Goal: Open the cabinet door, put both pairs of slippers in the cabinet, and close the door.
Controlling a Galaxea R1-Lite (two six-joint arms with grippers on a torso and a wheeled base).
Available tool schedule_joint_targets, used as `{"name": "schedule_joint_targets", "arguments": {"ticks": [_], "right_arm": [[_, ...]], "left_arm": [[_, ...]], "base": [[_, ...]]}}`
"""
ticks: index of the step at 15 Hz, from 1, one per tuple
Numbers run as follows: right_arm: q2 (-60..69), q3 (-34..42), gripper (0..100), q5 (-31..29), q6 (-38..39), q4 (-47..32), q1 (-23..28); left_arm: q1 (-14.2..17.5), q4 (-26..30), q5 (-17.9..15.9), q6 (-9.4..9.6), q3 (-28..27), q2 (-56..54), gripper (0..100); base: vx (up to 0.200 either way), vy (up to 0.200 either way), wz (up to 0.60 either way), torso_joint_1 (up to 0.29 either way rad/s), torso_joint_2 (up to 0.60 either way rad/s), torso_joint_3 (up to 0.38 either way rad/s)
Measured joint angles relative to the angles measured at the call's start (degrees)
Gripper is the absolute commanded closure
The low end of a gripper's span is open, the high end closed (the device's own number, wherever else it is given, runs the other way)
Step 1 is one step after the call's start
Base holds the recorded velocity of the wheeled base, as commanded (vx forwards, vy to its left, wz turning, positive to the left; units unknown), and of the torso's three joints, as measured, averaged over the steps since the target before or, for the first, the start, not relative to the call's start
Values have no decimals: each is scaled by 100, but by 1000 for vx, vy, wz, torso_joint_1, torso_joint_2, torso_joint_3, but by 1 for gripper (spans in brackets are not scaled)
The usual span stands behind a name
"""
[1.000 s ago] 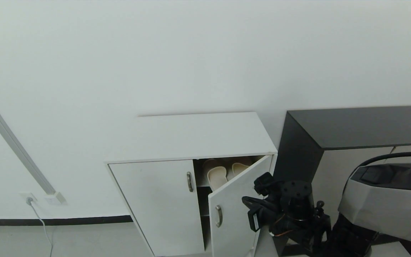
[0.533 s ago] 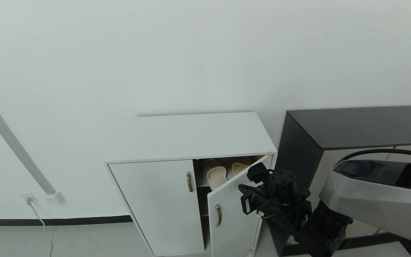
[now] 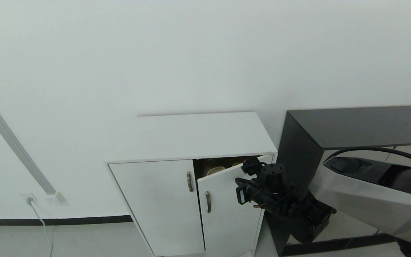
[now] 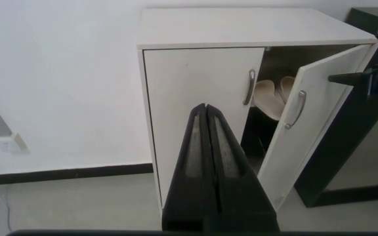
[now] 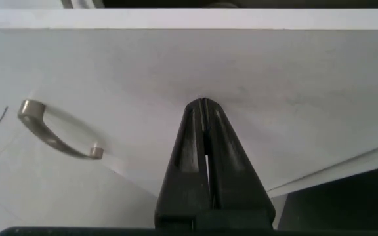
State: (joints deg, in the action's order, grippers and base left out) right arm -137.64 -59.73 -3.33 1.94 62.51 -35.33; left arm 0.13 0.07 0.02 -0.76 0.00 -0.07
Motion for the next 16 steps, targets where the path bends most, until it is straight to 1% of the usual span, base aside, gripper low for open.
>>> {"name": "schedule_joint_targets", "arguments": {"ticks": [2, 6, 11, 16], "right_arm": [[-89, -368, 100, 2, 0, -427, 102], [-157, -851, 100, 7, -2, -833, 188], [-172, -1143, 100, 2, 0, -1002, 272], [-174, -1220, 100, 0, 0, -1015, 361]], "left_arm": [[0, 2, -2, 0, 0, 0, 100], [7, 0, -2, 0, 0, 0, 100], [2, 0, -2, -2, 0, 0, 100], [2, 0, -2, -2, 0, 0, 100]], "base": [[0, 0, 0, 0, 0, 0], [0, 0, 0, 0, 0, 0], [0, 0, 0, 0, 0, 0], [0, 0, 0, 0, 0, 0]]}}
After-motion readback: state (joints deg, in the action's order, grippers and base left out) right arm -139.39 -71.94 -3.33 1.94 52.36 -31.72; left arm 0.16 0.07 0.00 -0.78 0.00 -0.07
